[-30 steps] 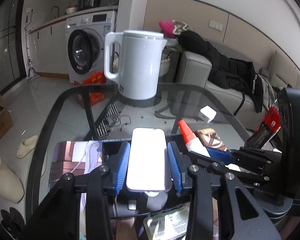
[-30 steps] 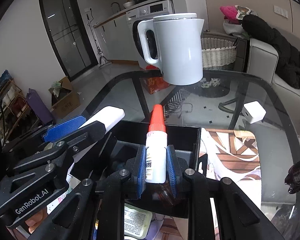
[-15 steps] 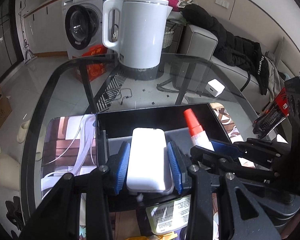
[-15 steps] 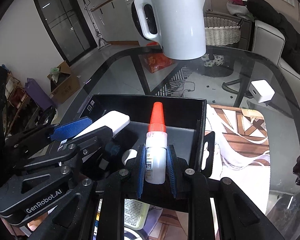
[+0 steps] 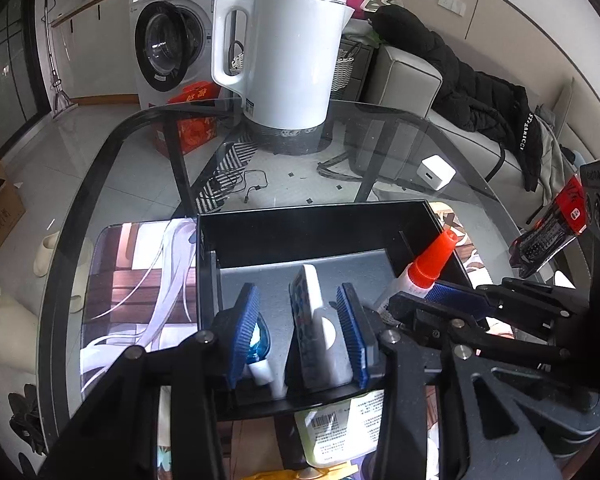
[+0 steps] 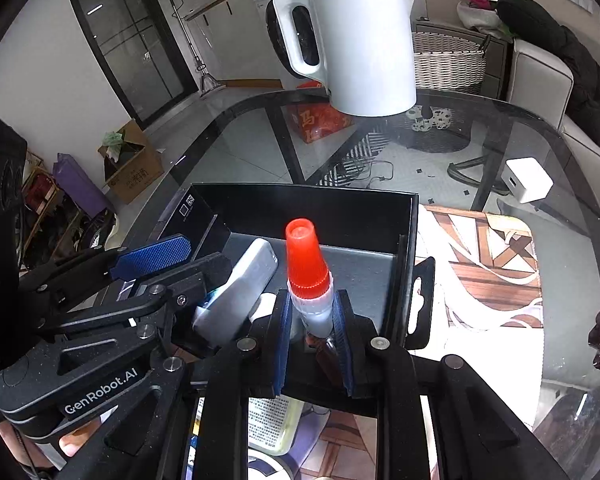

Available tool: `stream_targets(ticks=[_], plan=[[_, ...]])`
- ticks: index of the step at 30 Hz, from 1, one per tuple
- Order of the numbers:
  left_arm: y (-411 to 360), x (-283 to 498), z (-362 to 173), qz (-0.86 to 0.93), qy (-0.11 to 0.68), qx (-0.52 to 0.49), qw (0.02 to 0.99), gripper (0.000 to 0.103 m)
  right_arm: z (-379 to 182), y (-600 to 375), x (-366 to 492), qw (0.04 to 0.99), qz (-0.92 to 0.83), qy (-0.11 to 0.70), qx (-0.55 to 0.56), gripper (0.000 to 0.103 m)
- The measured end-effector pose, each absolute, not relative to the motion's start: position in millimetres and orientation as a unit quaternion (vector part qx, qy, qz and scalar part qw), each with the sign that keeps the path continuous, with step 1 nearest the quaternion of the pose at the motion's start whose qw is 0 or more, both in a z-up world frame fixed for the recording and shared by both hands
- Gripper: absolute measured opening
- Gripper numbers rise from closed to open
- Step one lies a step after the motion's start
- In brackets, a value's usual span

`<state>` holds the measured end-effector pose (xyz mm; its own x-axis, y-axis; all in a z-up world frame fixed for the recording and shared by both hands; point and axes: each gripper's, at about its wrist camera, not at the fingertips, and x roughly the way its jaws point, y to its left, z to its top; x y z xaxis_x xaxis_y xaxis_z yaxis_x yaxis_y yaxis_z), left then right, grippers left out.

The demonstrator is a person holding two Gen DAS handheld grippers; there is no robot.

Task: Organize rigid objects
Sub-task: 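Lower both into the black box and open both tools, then grasp the blue eye-drop bottle with the left tool while the right tool grasps the silver USB hub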

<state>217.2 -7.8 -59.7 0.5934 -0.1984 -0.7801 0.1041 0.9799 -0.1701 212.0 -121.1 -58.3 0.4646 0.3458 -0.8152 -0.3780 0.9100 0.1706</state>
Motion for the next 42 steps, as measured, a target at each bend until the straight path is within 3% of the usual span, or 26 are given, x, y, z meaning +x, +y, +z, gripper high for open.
stream_targets(ticks=[5, 14, 17, 32, 36, 42], plan=[[-5.6, 209.0, -50.9, -0.086, 0.432, -0.053, 0.896, 0.049, -52.9, -124.2, 210.7, 0.861, 0.208, 0.464, -0.014, 0.027], [-4.5, 161.0, -35.5, -0.107, 0.441, -0.042, 0.890, 0.050, -21.9, -132.8, 171.1, 0.872, 0.235, 0.430, -0.021, 0.027], [-5.6, 140.7, -34.4, -0.113, 0.448, -0.035, 0.886, 0.057, -15.8, -137.4, 154.9, 0.867, 0.250, 0.431, -0.019, 0.027], [-26.7, 115.3, -96.5, -0.129, 0.546, -0.034, 0.827, 0.057, -49.5, -148.6, 110.4, 0.835, 0.264, 0.481, -0.052, 0.034], [-36.0, 115.3, -102.3, -0.135, 0.556, -0.026, 0.819, 0.054, -56.2, -152.8, 110.6, 0.832, 0.262, 0.486, -0.054, 0.034], [-34.1, 109.6, -100.7, -0.159, 0.562, -0.028, 0.811, 0.029, -63.7, -146.1, 109.2, 0.825, 0.270, 0.491, -0.066, 0.034]])
